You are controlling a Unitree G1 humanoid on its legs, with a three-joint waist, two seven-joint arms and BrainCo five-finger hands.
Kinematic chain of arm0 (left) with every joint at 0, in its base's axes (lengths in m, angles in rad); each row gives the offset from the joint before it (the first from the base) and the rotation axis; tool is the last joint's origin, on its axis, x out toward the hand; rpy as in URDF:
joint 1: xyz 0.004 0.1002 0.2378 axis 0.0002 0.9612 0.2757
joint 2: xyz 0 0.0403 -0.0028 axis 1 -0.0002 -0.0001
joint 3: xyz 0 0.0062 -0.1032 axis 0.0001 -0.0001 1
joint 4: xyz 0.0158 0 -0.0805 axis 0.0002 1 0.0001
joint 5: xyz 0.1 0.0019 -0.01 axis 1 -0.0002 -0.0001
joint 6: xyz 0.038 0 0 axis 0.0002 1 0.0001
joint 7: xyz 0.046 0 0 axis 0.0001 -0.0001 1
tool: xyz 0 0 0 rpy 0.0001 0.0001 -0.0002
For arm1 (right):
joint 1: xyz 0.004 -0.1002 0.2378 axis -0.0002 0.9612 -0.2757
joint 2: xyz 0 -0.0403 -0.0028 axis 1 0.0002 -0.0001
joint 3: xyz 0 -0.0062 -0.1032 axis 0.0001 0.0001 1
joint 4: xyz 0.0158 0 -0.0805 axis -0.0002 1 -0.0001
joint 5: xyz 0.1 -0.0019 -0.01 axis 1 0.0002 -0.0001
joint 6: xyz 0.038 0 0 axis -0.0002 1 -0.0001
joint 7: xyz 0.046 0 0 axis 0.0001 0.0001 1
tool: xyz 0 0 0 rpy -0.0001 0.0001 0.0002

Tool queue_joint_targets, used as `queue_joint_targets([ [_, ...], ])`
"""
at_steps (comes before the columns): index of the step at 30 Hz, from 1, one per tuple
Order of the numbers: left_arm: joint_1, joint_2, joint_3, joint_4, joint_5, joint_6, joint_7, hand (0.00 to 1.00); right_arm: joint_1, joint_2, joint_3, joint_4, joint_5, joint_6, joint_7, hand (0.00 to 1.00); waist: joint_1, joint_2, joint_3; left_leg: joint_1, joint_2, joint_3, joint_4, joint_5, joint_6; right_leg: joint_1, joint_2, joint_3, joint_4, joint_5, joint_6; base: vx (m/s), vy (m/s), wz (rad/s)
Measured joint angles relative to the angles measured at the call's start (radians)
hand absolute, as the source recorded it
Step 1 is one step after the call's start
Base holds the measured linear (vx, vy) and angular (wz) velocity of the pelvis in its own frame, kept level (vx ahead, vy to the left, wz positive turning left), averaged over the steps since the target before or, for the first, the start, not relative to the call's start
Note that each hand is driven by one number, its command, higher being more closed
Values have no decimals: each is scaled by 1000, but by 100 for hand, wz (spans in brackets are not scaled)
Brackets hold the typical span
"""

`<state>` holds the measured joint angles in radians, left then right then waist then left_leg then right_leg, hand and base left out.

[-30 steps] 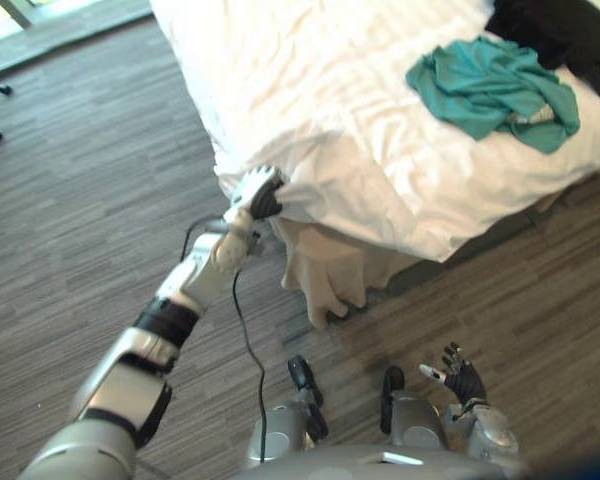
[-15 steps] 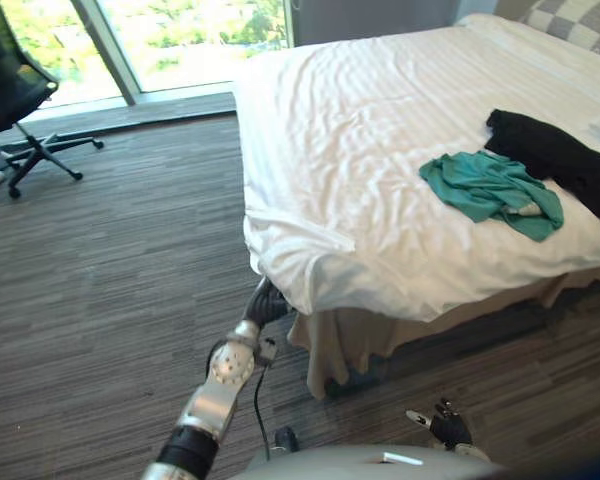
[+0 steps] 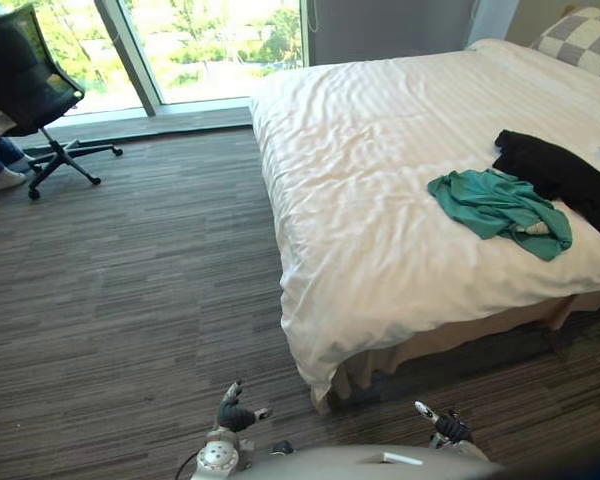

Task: Tidy the bed and pick cloth on bed and put in laundry

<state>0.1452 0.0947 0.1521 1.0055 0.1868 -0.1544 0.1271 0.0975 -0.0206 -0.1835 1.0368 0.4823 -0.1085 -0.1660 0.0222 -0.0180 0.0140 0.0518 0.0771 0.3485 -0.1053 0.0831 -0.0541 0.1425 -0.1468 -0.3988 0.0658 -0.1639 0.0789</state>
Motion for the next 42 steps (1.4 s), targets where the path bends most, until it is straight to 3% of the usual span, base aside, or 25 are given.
queue_joint_targets([
  [1,0,0,21,4,-1,15,-12,0,-14,-6,-15,-3,1,-11,-40,100,-6,-1,0,4,-2,-1,0,-2,3,4,-3,-1,-1,-2,4,-31,25,1],
  [5,5,-8,45,8,-22,22,-19,0,-29,-51,-49,-222,-30,-41,-153,100,-3,0,9,-1,-14,-9,0,-10,7,4,-16,-3,3,-8,16,-10,42,10],
  [9,21,-6,5,-37,-59,19,-12,0,-65,-86,-40,-601,-207,-58,-194,100,-5,-4,14,-18,-34,-33,0,-13,19,2,-32,-32,5,-11,27,44,41,19],
  [11,31,3,-25,-53,-85,7,-14,0,-126,-112,-39,-740,-333,-60,-151,100,-1,-6,12,-37,-46,-49,1,-7,31,-9,-37,-36,5,-6,33,92,25,21],
  [13,37,14,-40,-54,-103,-9,-18,0,-166,-123,-34,-780,-359,-62,-102,100,3,-13,17,-40,-50,-55,1,-7,32,-8,-35,-37,6,-4,34,113,3,15],
  [14,47,30,-65,-54,-135,-28,-22,0,-205,-145,-14,-804,-360,-62,-23,100,5,-21,21,-39,-54,-61,2,-7,32,-3,-37,-41,6,-4,35,137,-1,21],
  [19,77,55,-154,-63,-214,-84,-47,0,-315,-193,166,-823,-351,-73,240,100,35,-25,25,-40,-61,-96,7,-6,32,7,-35,-51,4,-2,33,83,-13,13],
  [22,79,62,-190,-70,-218,-113,-43,0,-389,-177,321,-803,-350,-73,341,100,51,-14,39,-72,-60,-144,7,13,31,-1,-27,-84,4,-2,32,-2,-44,31],
  [24,74,68,-216,-81,-236,-130,-46,0,-483,-174,402,-765,-351,-74,366,100,66,-7,58,-116,-52,-172,7,30,29,-35,-17,-100,5,3,24,-89,-37,33],
  [26,44,77,-231,-81,-257,-144,-58,0,-591,-174,444,-756,-351,-76,370,100,100,3,100,-176,-33,-196,7,51,26,-82,2,-111,6,16,6,-119,-24,22],
  [28,-6,92,-230,-80,-309,-147,-81,0,-748,-151,451,-721,-349,-80,366,100,122,-9,195,-246,-15,-238,7,81,22,-137,21,-142,18,16,-5,-180,-31,39],
  [30,-37,102,-230,-80,-375,-146,-107,0,-834,-133,452,-687,-348,-82,357,100,140,-25,251,-296,-2,-258,7,100,21,-180,32,-148,28,18,-12,-149,-16,27],
  [34,-86,95,-227,-81,-509,-147,-172,0,-925,-101,468,-613,-342,-76,343,100,163,-26,332,-370,-5,-300,7,130,25,-231,40,-167,25,22,-20,-75,44,30],
  [38,-112,71,-206,-123,-568,-186,-216,0,-1031,-104,443,-498,-295,-67,306,100,192,-4,404,-461,-6,-318,8,151,22,-319,38,-183,42,34,-17,-28,77,6],
  [42,-161,33,-184,-138,-610,-188,-232,0,-1084,-114,380,-426,-231,-67,229,100,205,24,434,-545,-6,-331,8,173,21,-417,25,-198,98,25,-19,-3,37,6],
])
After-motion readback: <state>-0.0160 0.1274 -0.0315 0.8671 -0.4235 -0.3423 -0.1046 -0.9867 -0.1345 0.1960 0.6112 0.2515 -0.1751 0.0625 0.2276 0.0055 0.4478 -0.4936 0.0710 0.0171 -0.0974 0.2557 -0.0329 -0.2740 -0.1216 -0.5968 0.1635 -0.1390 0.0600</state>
